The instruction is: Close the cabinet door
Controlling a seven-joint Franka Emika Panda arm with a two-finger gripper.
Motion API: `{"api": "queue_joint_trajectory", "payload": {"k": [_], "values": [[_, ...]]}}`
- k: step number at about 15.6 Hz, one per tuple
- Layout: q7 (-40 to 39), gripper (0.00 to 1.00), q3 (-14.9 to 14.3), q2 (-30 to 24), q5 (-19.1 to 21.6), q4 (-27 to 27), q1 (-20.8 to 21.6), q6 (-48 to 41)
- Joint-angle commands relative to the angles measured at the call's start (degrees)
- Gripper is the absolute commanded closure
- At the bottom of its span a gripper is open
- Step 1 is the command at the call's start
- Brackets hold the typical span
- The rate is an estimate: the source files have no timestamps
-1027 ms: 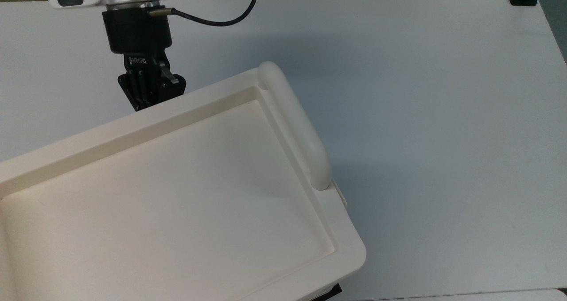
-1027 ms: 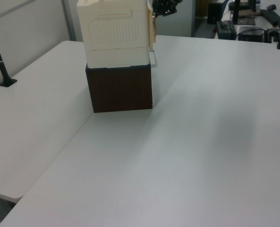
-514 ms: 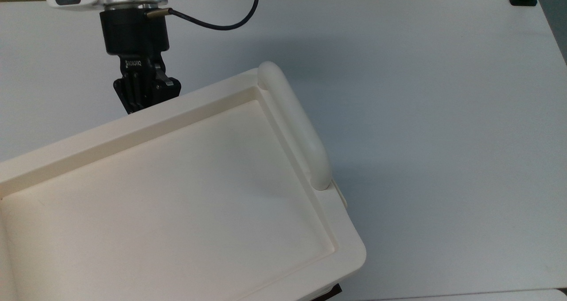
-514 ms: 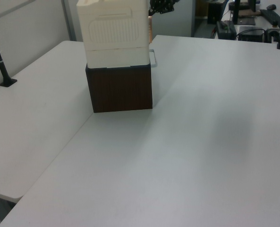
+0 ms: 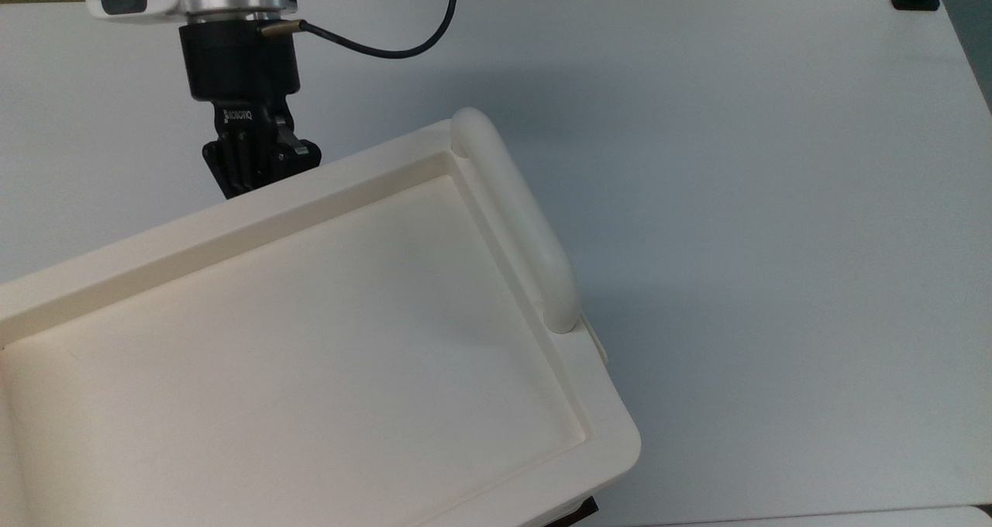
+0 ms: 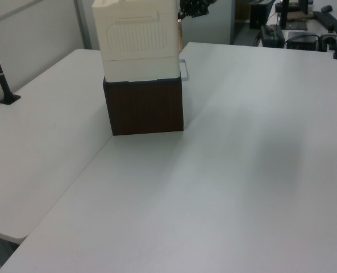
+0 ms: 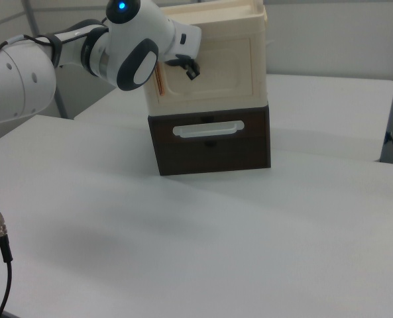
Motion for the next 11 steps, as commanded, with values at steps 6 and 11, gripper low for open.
{"api": "queue_joint_trajectory", "payload": {"k": [6,11], "values": [[-10.88,1.00,-1.48,-12.54,-5.52,-4.33,-1.42,-39.34],[-19.05,0.73,-2.96,-17.91,-7.39,-4.33,0.24,-56.67]]}}
